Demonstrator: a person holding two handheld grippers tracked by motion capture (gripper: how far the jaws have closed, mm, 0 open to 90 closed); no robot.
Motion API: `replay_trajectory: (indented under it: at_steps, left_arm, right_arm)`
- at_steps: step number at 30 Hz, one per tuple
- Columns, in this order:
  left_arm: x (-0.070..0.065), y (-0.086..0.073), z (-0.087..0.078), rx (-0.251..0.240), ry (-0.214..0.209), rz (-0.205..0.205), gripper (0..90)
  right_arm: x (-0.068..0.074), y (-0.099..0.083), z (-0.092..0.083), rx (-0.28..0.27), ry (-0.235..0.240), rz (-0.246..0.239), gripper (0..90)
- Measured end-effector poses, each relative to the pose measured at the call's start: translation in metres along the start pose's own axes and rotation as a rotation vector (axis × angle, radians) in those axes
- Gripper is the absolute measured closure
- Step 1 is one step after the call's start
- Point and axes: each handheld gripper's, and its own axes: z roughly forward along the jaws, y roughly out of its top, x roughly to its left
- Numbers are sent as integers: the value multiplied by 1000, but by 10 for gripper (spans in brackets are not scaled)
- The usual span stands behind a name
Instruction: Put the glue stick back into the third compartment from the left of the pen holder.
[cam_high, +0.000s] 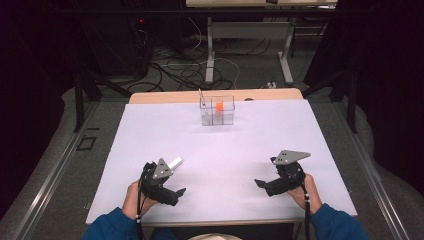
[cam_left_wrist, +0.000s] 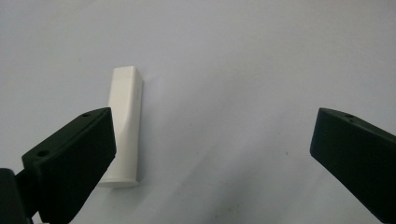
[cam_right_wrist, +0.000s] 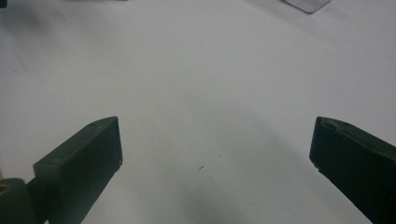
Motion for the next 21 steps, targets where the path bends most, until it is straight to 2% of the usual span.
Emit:
replay_trajectory:
  at_steps: [2,4,7,15,21]
  left_arm:
    - [2,0,-2,3,12,2,1]
    - [5,0,-4,5,2,-12,1]
    - [10,0,-7,9,15,-24,0]
    - [26,-4,-10,29,39,-66,0]
    - [39,-9,-6,69,55,-99,4]
  right_arm:
    - [0,0,0,8,1,-2,18]
    - [1,1,-1,18,3,-6,19]
    - [0,0,1,4,3,-4,19]
    - [0,1,1,9,2,-10,19]
    - [0,1,2,21,9,-7,20]
